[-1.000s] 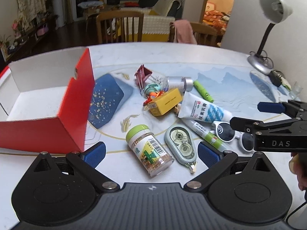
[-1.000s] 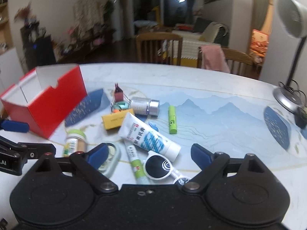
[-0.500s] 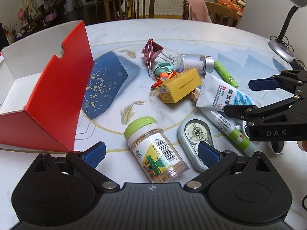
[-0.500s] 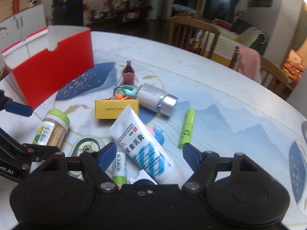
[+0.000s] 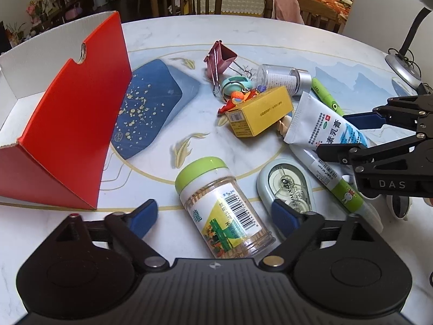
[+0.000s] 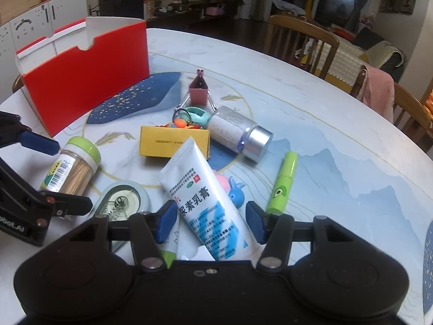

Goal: Organize rigid objects
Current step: 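Reach the right gripper to the white ointment tube while the left gripper approaches the green-capped bottle, then close the right gripper on the ointment tube while the left gripper grasps the green-capped bottle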

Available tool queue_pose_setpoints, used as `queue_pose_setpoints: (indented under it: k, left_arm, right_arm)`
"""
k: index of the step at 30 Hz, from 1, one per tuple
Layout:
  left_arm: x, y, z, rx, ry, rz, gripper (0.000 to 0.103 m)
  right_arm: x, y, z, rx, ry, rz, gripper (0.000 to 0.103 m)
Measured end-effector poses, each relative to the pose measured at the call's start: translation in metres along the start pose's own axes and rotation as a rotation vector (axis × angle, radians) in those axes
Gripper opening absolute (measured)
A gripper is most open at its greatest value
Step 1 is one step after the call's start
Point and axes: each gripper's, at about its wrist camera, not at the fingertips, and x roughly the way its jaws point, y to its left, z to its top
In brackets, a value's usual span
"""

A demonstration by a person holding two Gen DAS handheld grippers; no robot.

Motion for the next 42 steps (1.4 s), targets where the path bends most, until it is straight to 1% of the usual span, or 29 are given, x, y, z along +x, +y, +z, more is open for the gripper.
queue_pose_setpoints:
  k: [2,3,7,9,13,15,19,25,35,38,42]
  left_arm:
    - [0.001,0.001,-0.001,-0.002,0.005,-0.006,0.08]
    - [0.001,0.001,-0.001,-0.004,0.003,-0.013,0.079]
    - [-0.002,-0.003,-0.002,0.015,-0.01,-0.018,0.062]
    - [-0.003,-0.003,-0.002,0.017,-0.013,-0.015,0.061]
    - [-0.005,0.0,-0.003,0.006,-0.018,-0.017,0.055]
    - [-0.007,0.001,-0.003,0.005,-0.019,-0.019,0.053]
    - [-0.009,0.004,-0.004,0.002,-0.025,-0.026,0.047]
    - [-0.017,0.01,-0.006,-0.008,-0.04,-0.029,0.046]
    - [-0.042,0.025,-0.009,-0.027,-0.078,-0.053,0.044]
    - [-0.055,0.031,-0.007,-0.04,-0.096,-0.073,0.044]
    - [-0.08,0.038,0.001,-0.043,-0.138,-0.11,0.044]
  right_arm:
    - [-0.001,0.002,0.0,-0.016,-0.001,-0.001,0.051]
    - [-0.001,0.003,0.0,-0.029,-0.003,-0.003,0.05]
    - [-0.005,0.007,-0.001,-0.059,-0.014,-0.007,0.043]
    - [-0.007,0.008,0.0,-0.063,-0.021,-0.006,0.038]
    - [-0.011,0.009,0.0,-0.077,-0.03,-0.006,0.033]
    - [-0.014,0.012,0.0,-0.089,-0.041,-0.013,0.029]
    - [-0.021,0.014,0.002,-0.097,-0.068,-0.038,0.024]
    - [-0.031,0.01,0.003,-0.046,-0.103,-0.061,0.021]
    - [-0.069,-0.007,0.003,0.123,-0.18,-0.082,0.02]
    - [-0.082,-0.008,0.005,0.171,-0.189,-0.073,0.02]
    - [-0.099,-0.002,0.013,0.199,-0.213,-0.069,0.02]
